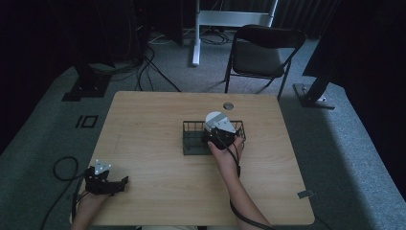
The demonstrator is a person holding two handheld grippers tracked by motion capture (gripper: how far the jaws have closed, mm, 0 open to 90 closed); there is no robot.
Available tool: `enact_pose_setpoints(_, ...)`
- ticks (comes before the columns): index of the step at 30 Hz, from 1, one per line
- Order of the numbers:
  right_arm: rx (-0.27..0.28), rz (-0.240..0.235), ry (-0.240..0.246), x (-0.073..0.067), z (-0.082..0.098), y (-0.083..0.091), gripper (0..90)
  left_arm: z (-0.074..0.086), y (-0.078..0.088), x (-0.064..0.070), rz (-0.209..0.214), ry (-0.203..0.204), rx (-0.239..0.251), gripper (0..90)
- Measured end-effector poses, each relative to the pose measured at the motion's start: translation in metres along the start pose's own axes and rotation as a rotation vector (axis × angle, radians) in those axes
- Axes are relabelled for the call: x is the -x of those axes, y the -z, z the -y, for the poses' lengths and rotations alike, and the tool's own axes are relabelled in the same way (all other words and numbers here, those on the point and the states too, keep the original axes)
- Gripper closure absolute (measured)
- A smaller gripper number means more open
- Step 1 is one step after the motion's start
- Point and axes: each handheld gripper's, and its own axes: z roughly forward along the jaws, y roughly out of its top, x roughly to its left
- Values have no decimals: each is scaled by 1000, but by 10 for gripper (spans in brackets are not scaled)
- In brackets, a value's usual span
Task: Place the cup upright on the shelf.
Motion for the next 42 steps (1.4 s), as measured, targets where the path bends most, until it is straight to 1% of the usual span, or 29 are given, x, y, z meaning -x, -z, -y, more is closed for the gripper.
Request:
enact_pose_setpoints(3, 15, 5, -11, 0, 2, 0, 180, 0, 0, 0, 0, 0, 0, 2)
enact_pose_setpoints(7, 29, 5, -12, 0, 4, 0, 180, 0, 0, 0, 0, 0, 0, 2)
enact_pose_setpoints(10, 39, -5, -6, 1, 5, 0, 179, 0, 0, 0, 0, 0, 0, 2)
enact_pose_setpoints(12, 38, -16, -16, 2, 5, 0, 178, 0, 0, 0, 0, 0, 0, 2)
enact_pose_setpoints(15, 51, -25, -15, 4, 6, 0, 167, 0, 0, 0, 0, 0, 0, 2)
enact_pose_setpoints(17, 62, -21, 7, 4, 5, 2, 158, 0, 0, 0, 0, 0, 0, 2)
enact_pose_setpoints(18, 62, -25, 9, 4, 5, 2, 136, 0, 0, 0, 0, 0, 0, 2)
enact_pose_setpoints(21, 65, -36, 17, 5, 5, 2, 123, 0, 0, 0, 0, 0, 0, 2)
enact_pose_setpoints(22, 71, -57, 10, 5, 6, 2, 115, 0, 0, 0, 0, 0, 0, 2)
enact_pose_setpoints(24, 73, -62, 21, 7, 8, 2, 115, 0, 0, 0, 0, 0, 0, 2)
enact_pose_setpoints(26, 90, -85, 26, 9, 10, 2, 115, 0, 0, 0, 0, 0, 0, 2)
enact_pose_setpoints(28, 107, -91, 26, 12, 12, 3, 115, 0, 0, 0, 0, 0, 0, 2)
enact_pose_setpoints(32, 137, -111, 43, 17, 14, 6, 115, 0, 0, 0, 0, 0, 0, 2)
enact_pose_setpoints(34, 138, -132, 42, 21, 14, 8, 115, 0, 0, 0, 0, 0, 0, 2)
enact_pose_setpoints(37, 144, -160, 77, 22, 15, 11, 115, 0, 0, 0, 0, 0, 0, 2)
enact_pose_setpoints(39, 149, -180, 87, 23, 15, 13, 115, 0, 0, 0, 0, 0, 0, 2)
enact_pose_setpoints(42, 153, -182, 87, 25, 15, 15, 115, 0, 0, 0, 0, 0, 0, 2)
